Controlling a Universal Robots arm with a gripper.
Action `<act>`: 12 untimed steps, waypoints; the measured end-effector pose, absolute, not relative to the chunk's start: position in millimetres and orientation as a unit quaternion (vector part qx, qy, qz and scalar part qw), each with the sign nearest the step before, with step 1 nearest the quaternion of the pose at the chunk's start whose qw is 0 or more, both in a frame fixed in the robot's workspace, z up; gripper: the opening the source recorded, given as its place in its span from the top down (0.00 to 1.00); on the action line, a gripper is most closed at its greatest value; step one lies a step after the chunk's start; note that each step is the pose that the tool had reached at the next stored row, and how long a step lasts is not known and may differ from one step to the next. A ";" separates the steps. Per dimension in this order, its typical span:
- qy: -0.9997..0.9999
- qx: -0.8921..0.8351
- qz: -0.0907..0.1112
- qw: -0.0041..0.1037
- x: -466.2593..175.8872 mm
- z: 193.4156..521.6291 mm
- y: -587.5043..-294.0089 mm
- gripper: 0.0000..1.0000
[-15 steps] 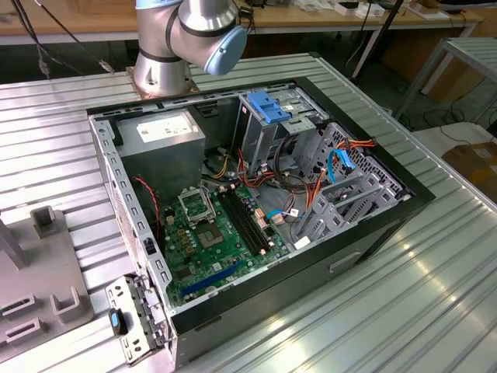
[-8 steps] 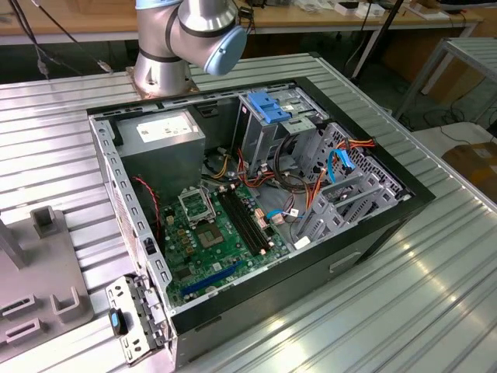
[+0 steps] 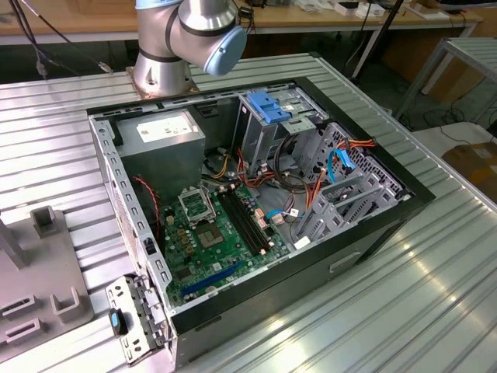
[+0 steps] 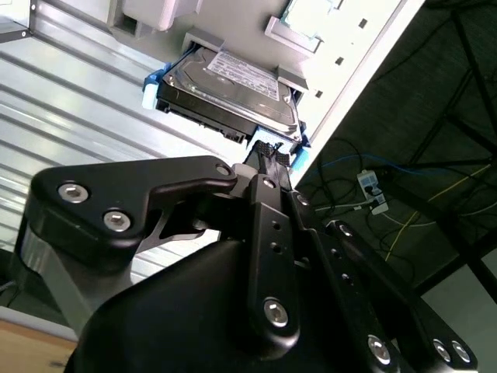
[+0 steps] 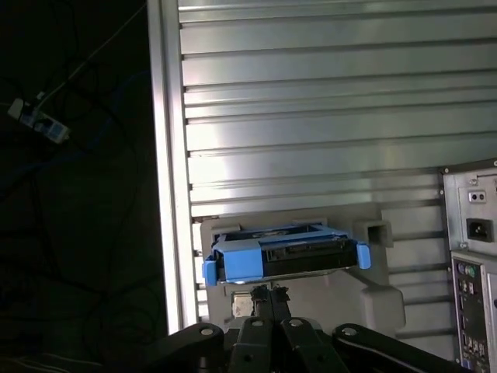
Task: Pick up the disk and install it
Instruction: 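Reach for the disk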
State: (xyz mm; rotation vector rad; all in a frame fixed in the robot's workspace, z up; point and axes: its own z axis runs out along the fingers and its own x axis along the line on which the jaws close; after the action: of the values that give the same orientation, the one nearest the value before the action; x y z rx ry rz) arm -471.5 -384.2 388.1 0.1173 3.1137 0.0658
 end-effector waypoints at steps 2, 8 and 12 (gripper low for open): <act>0.999 0.037 0.021 0.012 -471.5 386.8 -381.6 0.89; 0.999 0.033 0.021 0.008 -474.4 380.7 -378.8 0.89; 0.999 0.031 0.021 0.004 -476.2 373.5 -376.9 0.89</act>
State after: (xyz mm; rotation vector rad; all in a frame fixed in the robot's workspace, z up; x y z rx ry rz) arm -476.2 -376.9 373.5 0.0963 3.1311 0.0655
